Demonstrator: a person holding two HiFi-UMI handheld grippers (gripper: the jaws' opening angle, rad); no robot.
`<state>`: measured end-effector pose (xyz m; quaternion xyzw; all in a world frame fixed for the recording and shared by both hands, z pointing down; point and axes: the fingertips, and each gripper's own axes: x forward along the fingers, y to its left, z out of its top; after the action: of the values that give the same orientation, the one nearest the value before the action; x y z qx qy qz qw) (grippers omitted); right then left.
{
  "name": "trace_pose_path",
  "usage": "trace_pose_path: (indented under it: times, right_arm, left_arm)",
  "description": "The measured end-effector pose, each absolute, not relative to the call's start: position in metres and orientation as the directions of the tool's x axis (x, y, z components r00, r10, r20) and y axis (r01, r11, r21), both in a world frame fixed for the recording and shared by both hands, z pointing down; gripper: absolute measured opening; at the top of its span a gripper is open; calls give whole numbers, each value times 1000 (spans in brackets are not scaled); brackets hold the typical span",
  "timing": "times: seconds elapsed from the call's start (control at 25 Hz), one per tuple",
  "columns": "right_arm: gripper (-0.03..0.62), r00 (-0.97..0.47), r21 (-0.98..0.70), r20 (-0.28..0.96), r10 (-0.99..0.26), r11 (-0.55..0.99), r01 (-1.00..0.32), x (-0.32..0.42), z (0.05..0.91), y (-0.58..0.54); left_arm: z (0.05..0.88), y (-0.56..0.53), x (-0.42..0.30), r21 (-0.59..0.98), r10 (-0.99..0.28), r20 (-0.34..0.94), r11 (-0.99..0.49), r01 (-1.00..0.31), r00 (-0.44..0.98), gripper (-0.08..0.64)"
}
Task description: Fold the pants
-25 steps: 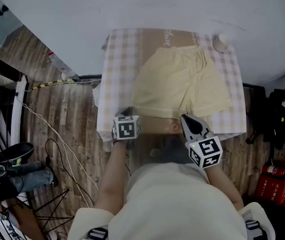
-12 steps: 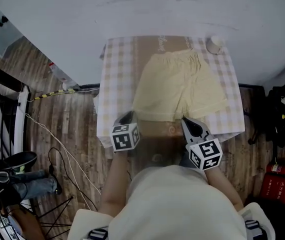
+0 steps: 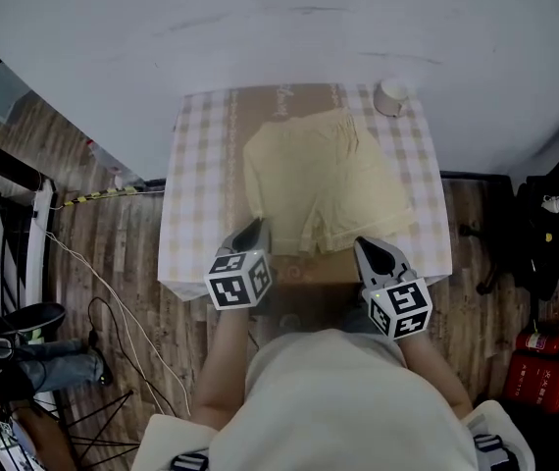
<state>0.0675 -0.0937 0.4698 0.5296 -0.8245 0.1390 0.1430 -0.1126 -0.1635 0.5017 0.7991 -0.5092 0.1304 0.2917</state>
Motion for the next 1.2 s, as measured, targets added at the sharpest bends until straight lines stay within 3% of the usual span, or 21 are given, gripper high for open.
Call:
trace_pose_path:
  times: [0.72, 1.2]
  right_arm:
    - [0, -461, -90, 380, -802, 464, -881, 204, 465, -141]
    - [0, -518, -105, 413, -749, 526, -844, 263, 476, -156]
  left_arm:
    - [483, -177, 62, 375, -736, 465, -339, -863, 491, 26]
    - [510, -173, 156, 386, -685, 522, -342, -857, 508, 26]
